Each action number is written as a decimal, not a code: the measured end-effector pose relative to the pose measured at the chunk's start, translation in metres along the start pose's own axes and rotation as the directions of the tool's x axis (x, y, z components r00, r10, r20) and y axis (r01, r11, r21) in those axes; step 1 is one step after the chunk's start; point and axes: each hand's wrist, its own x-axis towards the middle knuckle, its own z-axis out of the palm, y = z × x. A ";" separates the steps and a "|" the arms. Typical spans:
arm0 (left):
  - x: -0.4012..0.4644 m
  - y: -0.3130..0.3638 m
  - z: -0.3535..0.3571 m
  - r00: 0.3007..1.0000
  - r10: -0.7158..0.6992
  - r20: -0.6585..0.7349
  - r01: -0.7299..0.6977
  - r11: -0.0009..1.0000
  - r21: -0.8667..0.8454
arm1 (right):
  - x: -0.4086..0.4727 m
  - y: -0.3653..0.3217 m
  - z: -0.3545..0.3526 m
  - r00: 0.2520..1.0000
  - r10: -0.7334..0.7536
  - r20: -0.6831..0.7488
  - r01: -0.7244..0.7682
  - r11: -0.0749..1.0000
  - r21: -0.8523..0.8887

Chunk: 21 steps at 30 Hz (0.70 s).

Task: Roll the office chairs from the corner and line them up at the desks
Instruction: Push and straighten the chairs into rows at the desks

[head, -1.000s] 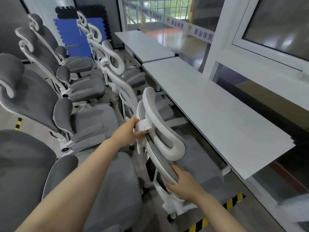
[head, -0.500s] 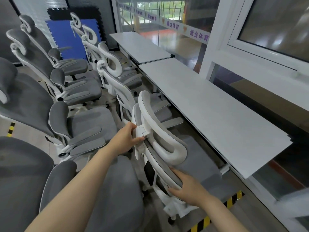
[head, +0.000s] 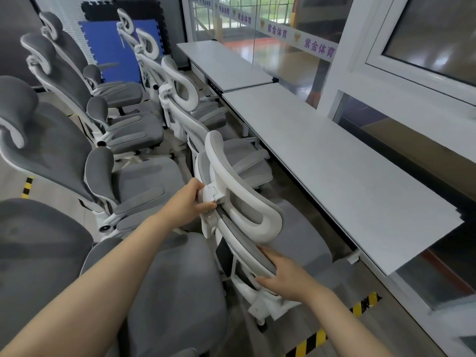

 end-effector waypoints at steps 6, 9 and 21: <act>-0.001 0.006 0.005 1.000 -0.003 0.009 0.004 1.000 -0.022 | -0.003 0.011 0.001 0.999 0.021 0.035 -0.021 1.000 -0.022; 0.000 0.009 0.012 1.000 0.005 -0.008 -0.005 1.000 -0.017 | -0.006 0.015 -0.002 0.999 0.036 0.027 -0.035 0.999 -0.036; 0.012 0.013 0.018 1.000 -0.011 -0.028 0.010 0.999 -0.044 | -0.001 0.019 -0.022 0.998 0.049 0.027 -0.049 0.999 -0.020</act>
